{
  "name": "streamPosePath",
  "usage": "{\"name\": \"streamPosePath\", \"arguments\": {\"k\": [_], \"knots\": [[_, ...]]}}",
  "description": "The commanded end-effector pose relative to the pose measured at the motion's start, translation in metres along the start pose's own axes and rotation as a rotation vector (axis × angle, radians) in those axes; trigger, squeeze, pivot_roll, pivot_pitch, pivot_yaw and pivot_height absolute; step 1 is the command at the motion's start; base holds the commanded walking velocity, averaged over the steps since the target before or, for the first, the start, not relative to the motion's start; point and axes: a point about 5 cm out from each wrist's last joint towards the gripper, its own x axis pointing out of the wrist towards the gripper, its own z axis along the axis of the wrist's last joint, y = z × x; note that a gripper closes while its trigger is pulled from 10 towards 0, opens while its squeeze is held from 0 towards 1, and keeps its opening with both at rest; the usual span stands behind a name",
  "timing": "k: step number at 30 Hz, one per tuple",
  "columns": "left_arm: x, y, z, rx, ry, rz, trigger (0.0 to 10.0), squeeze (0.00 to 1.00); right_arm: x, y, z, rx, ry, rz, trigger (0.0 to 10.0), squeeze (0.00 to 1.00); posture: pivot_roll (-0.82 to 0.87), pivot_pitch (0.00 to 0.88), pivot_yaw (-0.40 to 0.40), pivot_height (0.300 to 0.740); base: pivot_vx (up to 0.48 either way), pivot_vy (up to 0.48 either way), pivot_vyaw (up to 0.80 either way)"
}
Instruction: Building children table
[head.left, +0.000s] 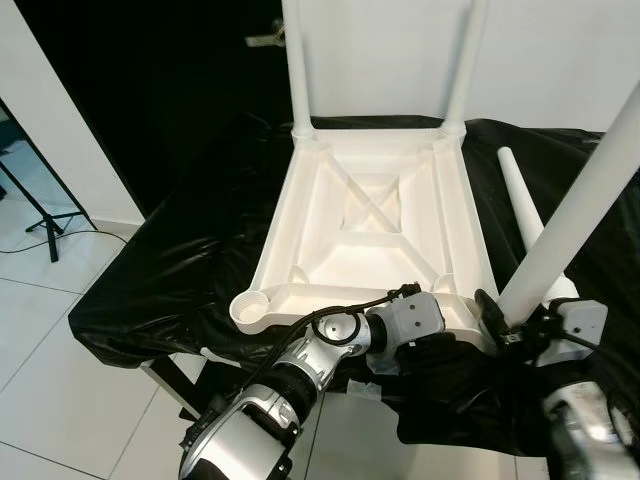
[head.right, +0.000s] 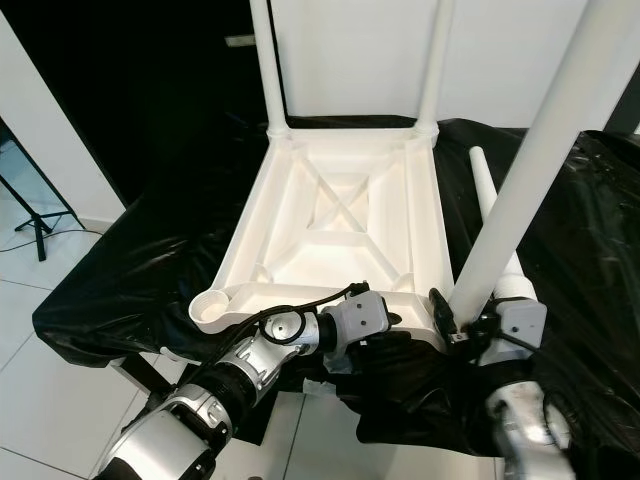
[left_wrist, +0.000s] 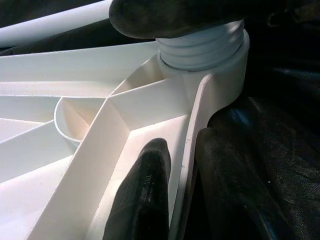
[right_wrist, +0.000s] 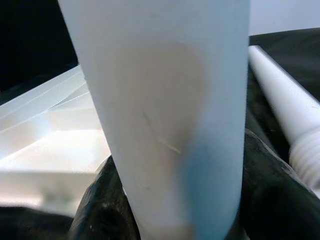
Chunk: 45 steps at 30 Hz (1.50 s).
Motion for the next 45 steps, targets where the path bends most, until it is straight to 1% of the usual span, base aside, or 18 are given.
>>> {"name": "streamPosePath", "arguments": {"k": [1, 4, 7, 8, 9, 12, 13, 14, 17, 18, 21, 25, 29, 32, 33, 34, 42, 45], "knots": [[-0.008, -0.018, -0.036, -0.093, 0.141, -0.047, 10.0, 0.00, -0.009, -0.007, -0.013, -0.007, 0.072, -0.104, 0.0, 0.00, 0.06, 0.000, 0.039, 0.740, 0.000, 0.000, 0.00], [-0.007, -0.018, -0.035, -0.090, 0.140, -0.052, 10.0, 0.00, -0.007, -0.006, -0.012, -0.003, 0.052, -0.228, 0.0, 0.00, 0.06, 0.000, 0.041, 0.740, 0.000, 0.000, 0.00], [-0.007, -0.018, -0.034, -0.089, 0.139, -0.053, 10.0, 0.00, -0.006, -0.003, -0.011, -0.001, 0.051, -0.242, 0.0, 0.00, 0.06, 0.000, 0.042, 0.740, 0.000, 0.000, 0.00], [-0.006, -0.018, -0.033, -0.088, 0.136, -0.054, 10.0, 0.00, -0.004, 0.001, -0.012, 0.006, 0.061, -0.232, 0.5, 0.00, 0.06, 0.000, 0.043, 0.740, 0.000, 0.000, 0.00], [-0.005, -0.018, -0.033, -0.088, 0.135, -0.054, 10.0, 0.00, -0.004, 0.002, -0.012, -0.003, 0.067, -0.229, 8.2, 0.00, 0.06, 0.000, 0.040, 0.740, 0.000, 0.000, 0.00], [-0.006, -0.018, -0.033, -0.088, 0.135, -0.055, 10.0, 0.00, -0.004, 0.003, -0.012, -0.005, 0.074, -0.218, 8.2, 0.00, 0.06, 0.000, 0.040, 0.740, 0.000, 0.000, 0.00], [-0.006, -0.018, -0.034, -0.089, 0.136, -0.054, 10.0, 0.00, -0.003, 0.007, -0.011, -0.001, 0.073, -0.175, 10.0, 1.00, 0.06, 0.000, 0.037, 0.740, 0.000, 0.000, 0.00], [-0.007, -0.018, -0.034, -0.091, 0.138, -0.051, 10.0, 0.00, 0.000, 0.013, -0.010, 0.015, 0.068, -0.095, 10.0, 1.00, 0.06, 0.000, 0.035, 0.740, 0.000, 0.000, 0.00], [-0.007, -0.018, -0.034, -0.092, 0.138, -0.049, 10.0, 0.00, 0.003, 0.014, -0.004, -0.010, 0.033, -0.048, 10.0, 1.00, 0.06, 0.000, 0.033, 0.740, 0.000, 0.000, 0.00], [-0.007, -0.019, -0.034, -0.093, 0.137, -0.050, 10.0, 0.00, 0.006, 0.013, 0.001, -0.041, -0.004, 0.018, 10.0, 0.00, 0.06, 0.000, 0.033, 0.740, 0.000, 0.000, 0.00], [-0.005, -0.020, -0.033, -0.096, 0.134, -0.051, 10.0, 0.00, 0.012, 0.005, 0.008, -0.088, -0.038, 0.137, 10.0, 0.00, 0.05, 0.000, 0.029, 0.740, 0.000, 0.000, 0.00], [-0.003, -0.019, -0.032, -0.096, 0.131, -0.048, 10.0, 0.00, 0.015, -0.003, 0.009, -0.098, -0.019, 0.221, 10.0, 0.00, 0.05, 0.000, 0.027, 0.740, 0.000, 0.000, 0.00], [-0.004, -0.018, -0.032, -0.095, 0.130, -0.044, 10.0, 0.00, 0.015, -0.009, 0.008, -0.143, 0.028, 0.381, 9.8, 0.00, 0.05, 0.000, 0.028, 0.740, 0.000, 0.000, 0.00], [-0.004, -0.018, -0.032, -0.094, 0.130, -0.045, 10.0, 0.00, 0.015, -0.010, 0.007, -0.145, 0.046, 0.408, 9.8, 0.00, 0.05, 0.000, 0.028, 0.740, 0.000, 0.000, 0.00], [-0.004, -0.018, -0.032, -0.095, 0.131, -0.045, 10.0, 0.00, 0.013, -0.012, 0.005, -0.142, 0.072, 0.437, 4.1, 0.00, 0.05, 0.000, 0.028, 0.740, 0.000, 0.000, 0.00], [-0.005, -0.018, -0.033, -0.095, 0.132, -0.045, 10.0, 0.00, 0.013, -0.015, 0.003, -0.149, 0.089, 0.455, 0.0, 0.00, 0.05, 0.000, 0.028, 0.740, 0.000, 0.000, 0.00], [-0.005, -0.019, -0.034, -0.097, 0.134, -0.048, 10.0, 0.00, 0.013, -0.022, 0.000, -0.163, 0.121, 0.521, 0.0, 0.00, 0.05, 0.000, 0.034, 0.740, 0.000, 0.000, 0.00], [-0.006, -0.019, -0.034, -0.094, 0.136, -0.051, 10.0, 0.00, 0.014, -0.025, -0.002, -0.123, 0.134, 0.498, 0.0, 0.00, 0.06, 0.000, 0.037, 0.740, 0.000, 0.000, 0.00]]}}
